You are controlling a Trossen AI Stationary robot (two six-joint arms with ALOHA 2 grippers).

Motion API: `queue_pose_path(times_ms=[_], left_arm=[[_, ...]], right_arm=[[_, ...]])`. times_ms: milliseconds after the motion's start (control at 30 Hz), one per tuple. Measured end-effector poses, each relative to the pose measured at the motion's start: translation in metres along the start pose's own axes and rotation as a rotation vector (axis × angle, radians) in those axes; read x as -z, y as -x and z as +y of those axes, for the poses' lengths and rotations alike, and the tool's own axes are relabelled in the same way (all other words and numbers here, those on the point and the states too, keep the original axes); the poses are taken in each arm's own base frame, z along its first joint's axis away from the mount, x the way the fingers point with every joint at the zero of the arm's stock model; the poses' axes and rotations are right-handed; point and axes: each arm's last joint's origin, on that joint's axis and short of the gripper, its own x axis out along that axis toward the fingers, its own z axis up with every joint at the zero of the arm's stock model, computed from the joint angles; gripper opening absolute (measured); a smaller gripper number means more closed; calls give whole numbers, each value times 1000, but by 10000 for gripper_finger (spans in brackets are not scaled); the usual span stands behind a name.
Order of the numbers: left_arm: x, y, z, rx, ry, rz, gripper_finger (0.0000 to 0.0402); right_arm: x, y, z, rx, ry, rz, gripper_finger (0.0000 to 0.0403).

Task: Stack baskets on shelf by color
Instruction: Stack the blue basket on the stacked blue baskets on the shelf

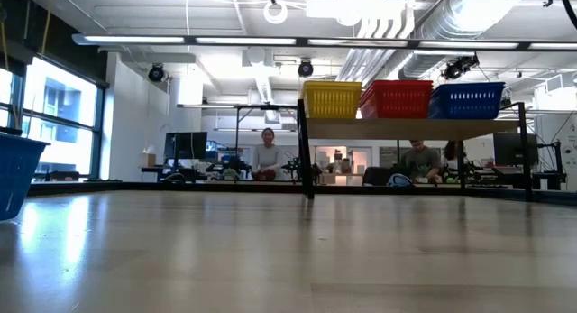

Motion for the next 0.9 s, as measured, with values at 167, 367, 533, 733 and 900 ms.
queue_pose_path(times_ms=[167, 367, 533, 733, 900], left_arm=[[1, -10, -2, -36, 35, -16, 161], [4, -20, -7, -42, 51, -28, 160], [5, -27, -10, -48, 56, -32, 142], [5, -32, -15, -20, 57, -50, 86], [-2, -33, -17, -8, 81, -86, 30]], right_arm=[[-1, 0, 2, -16, -1, -16, 87], [-2, 0, 2, -23, -2, -17, 87], [-1, 0, 4, -50, 0, -2, 87], [0, 0, 7, -67, 10, -5, 87], [0, 0, 7, -71, 51, -4, 87]])
